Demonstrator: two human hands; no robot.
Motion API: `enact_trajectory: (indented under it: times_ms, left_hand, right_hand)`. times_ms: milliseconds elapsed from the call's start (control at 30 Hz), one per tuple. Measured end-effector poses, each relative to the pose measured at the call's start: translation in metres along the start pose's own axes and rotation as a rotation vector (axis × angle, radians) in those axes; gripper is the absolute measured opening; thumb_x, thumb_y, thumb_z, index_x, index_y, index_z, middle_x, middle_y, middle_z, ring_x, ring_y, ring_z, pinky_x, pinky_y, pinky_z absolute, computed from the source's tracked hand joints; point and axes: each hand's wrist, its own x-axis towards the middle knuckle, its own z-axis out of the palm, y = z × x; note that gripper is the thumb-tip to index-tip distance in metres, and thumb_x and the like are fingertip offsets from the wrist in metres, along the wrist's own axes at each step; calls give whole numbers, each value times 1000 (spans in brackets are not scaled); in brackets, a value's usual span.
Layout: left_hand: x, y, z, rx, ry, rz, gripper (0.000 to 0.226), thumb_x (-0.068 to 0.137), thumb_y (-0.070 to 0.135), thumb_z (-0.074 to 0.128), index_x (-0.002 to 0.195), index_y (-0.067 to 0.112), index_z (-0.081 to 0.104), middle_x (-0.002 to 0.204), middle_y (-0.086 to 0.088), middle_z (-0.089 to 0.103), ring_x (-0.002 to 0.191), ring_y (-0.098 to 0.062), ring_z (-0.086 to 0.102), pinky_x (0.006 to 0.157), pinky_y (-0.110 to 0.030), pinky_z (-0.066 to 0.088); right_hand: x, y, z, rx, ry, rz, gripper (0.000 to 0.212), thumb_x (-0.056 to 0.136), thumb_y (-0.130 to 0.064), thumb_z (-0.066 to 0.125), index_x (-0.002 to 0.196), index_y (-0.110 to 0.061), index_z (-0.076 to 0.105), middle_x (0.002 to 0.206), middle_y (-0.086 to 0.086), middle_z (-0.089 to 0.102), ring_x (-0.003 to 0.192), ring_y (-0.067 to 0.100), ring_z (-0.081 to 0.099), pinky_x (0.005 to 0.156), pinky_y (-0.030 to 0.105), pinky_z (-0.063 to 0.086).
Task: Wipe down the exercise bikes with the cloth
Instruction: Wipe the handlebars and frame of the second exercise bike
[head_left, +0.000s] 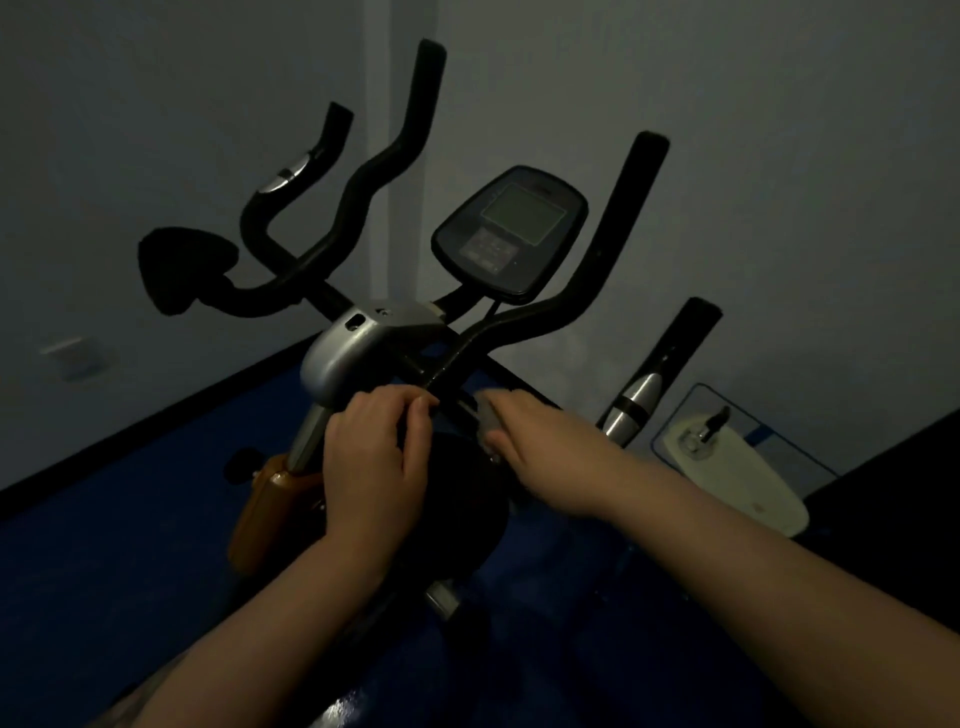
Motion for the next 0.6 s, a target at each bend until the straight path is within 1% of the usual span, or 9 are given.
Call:
enact_trajectory:
  times_ms: [100, 133, 200, 300, 367, 400, 500, 567, 600]
  left_hand:
    - [4, 9, -7, 162, -67, 87, 26, 91, 31, 40, 93, 22, 64, 85, 7, 63, 79, -12, 54, 72, -24, 25]
    - [6, 16, -8, 201, -88, 129, 25, 90, 31, 40, 94, 23, 63, 87, 8, 63, 82, -11, 53, 72, -23, 23]
    - [14, 36, -2, 224, -139, 197, 24, 88, 31, 42, 94, 25, 63, 88, 10, 63, 84, -12, 54, 74, -23, 23]
    - [34, 60, 23, 173, -250, 149, 17, 90, 26, 47, 93, 25, 64, 86, 8, 65, 84, -15, 57, 76, -27, 30]
    - [42, 61, 38, 165, -335, 79, 17, 92, 26, 48, 94, 24, 64, 89, 6, 67, 85, -18, 61, 76, -32, 37]
    - [42, 58, 42, 232, -371, 81, 18, 93, 28, 46, 94, 24, 63, 89, 5, 68, 85, -18, 62, 76, -33, 38]
    - [33, 53, 45, 356, -413, 129, 21, 94, 34, 40, 84, 26, 57, 82, 7, 64, 79, -16, 61, 70, -30, 33]
    - [33, 53, 45, 357, -407, 132, 20, 93, 35, 41, 83, 28, 57, 81, 8, 64, 76, -15, 60, 69, -28, 30]
    - [34, 54, 44, 374, -411, 133, 20, 92, 36, 41, 84, 29, 57, 81, 8, 64, 75, -14, 60, 68, -28, 29]
  right_hand:
    - [-45, 9, -6, -226, 104, -115, 39, 90, -12, 50, 128, -19, 45, 113, 2, 52, 95, 22, 51, 80, 38, 47]
    - [-56, 18, -12, -288, 127, -170, 39, 85, -9, 52, 123, -16, 52, 111, 3, 55, 94, 23, 51, 82, 37, 46]
    - [-68, 48, -28, -324, 186, -207, 31, 84, -13, 52, 114, -13, 62, 112, 6, 60, 99, 24, 53, 97, 38, 40]
    - [-55, 69, -42, -217, 443, -1, 29, 87, -23, 44, 98, -13, 69, 108, 3, 62, 103, 20, 54, 114, 36, 20]
    - [-44, 48, -18, -64, 598, 193, 28, 88, -28, 48, 82, -9, 68, 95, 4, 62, 98, 22, 54, 112, 39, 25]
    - [-43, 35, 1, -59, 641, 186, 28, 88, -28, 52, 76, -7, 66, 89, 5, 61, 93, 22, 54, 107, 40, 30]
    - [-52, 51, 5, -234, 579, -139, 24, 92, -22, 54, 83, -7, 69, 89, 8, 66, 89, 23, 57, 106, 44, 36]
    - [-46, 91, -25, -322, 607, -188, 26, 94, -21, 50, 90, -7, 72, 94, 10, 68, 91, 26, 61, 109, 44, 33]
    - [-40, 103, -38, -329, 660, -129, 27, 94, -20, 50, 90, -6, 72, 95, 10, 68, 93, 26, 62, 111, 43, 30]
